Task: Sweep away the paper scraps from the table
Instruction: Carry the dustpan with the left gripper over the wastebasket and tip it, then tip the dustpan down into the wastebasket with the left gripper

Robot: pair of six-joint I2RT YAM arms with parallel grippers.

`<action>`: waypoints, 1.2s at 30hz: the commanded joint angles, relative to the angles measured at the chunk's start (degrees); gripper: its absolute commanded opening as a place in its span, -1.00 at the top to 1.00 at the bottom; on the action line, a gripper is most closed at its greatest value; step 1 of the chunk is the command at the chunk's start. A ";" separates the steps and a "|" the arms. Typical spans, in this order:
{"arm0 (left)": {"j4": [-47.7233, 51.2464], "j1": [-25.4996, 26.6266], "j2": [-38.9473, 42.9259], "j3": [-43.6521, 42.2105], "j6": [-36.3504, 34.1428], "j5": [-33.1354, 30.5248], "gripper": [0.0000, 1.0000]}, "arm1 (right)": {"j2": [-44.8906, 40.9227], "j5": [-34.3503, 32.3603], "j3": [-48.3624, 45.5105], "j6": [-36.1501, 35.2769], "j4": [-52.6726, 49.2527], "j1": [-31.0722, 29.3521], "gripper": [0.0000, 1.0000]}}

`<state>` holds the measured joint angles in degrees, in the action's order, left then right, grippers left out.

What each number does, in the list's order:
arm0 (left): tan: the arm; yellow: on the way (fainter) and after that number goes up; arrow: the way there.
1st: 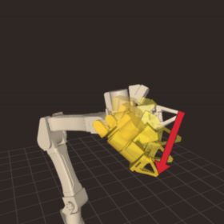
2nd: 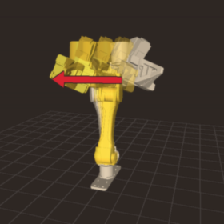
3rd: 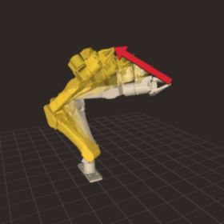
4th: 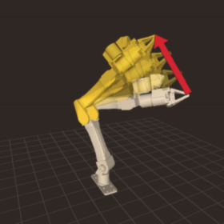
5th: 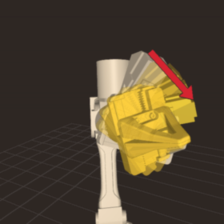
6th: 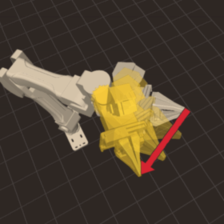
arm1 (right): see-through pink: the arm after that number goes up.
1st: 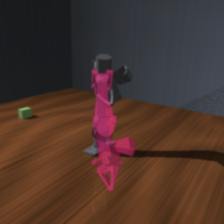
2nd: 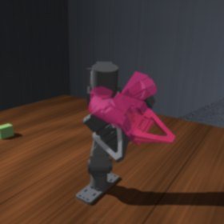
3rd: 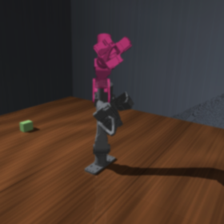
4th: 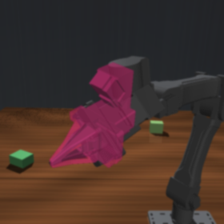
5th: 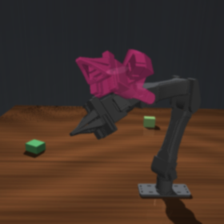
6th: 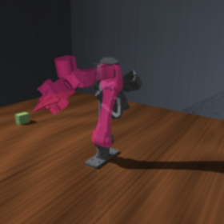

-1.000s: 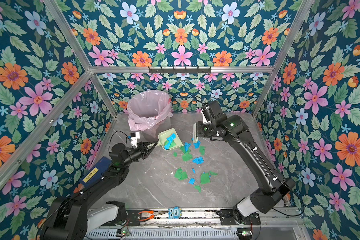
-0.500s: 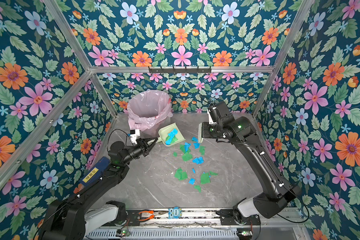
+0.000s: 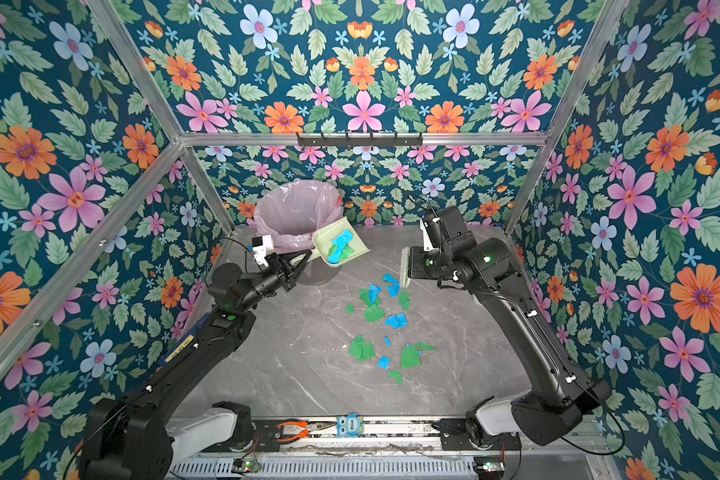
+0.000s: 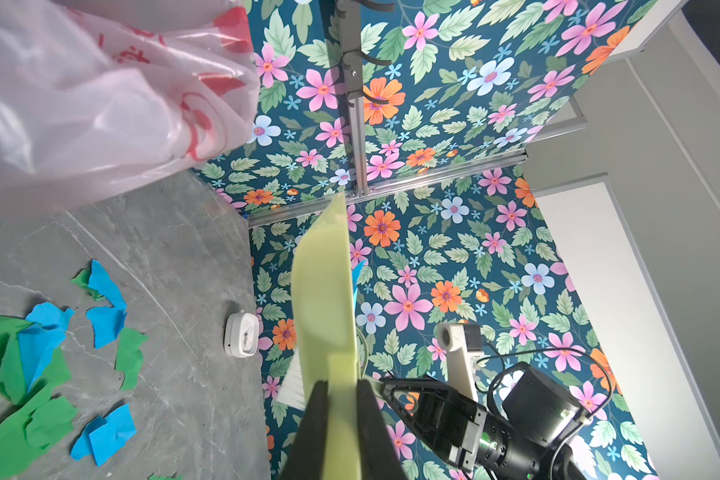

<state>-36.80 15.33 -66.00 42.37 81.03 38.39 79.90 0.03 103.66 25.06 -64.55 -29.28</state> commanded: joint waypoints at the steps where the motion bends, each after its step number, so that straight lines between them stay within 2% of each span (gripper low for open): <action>1: 0.95 -1.23 -0.68 2.63 0.00 -0.90 1.00 | 0.04 0.19 0.40 -0.27 1.45 -0.04 1.00; 11: 11.49 -9.56 -6.51 16.80 -3.22 0.90 1.00 | 0.48 1.09 -0.86 -0.70 3.17 0.42 1.00; 18: 19.10 -14.35 -9.95 21.98 -6.86 -0.24 1.00 | -0.09 1.94 -3.17 -0.69 4.61 1.45 1.00; 28: 45.49 -14.97 -14.62 38.12 -25.52 -11.16 1.00 | 0.26 0.97 -4.76 -1.50 5.73 1.69 1.00; 36: 54.20 -15.03 -18.35 45.53 -34.22 -18.41 1.00 | 0.44 0.59 -5.49 -1.86 6.39 1.81 1.00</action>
<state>13.04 0.34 -83.50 85.93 52.42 23.81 80.16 1.28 98.08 23.75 -59.79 -27.49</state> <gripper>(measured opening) 0.124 0.070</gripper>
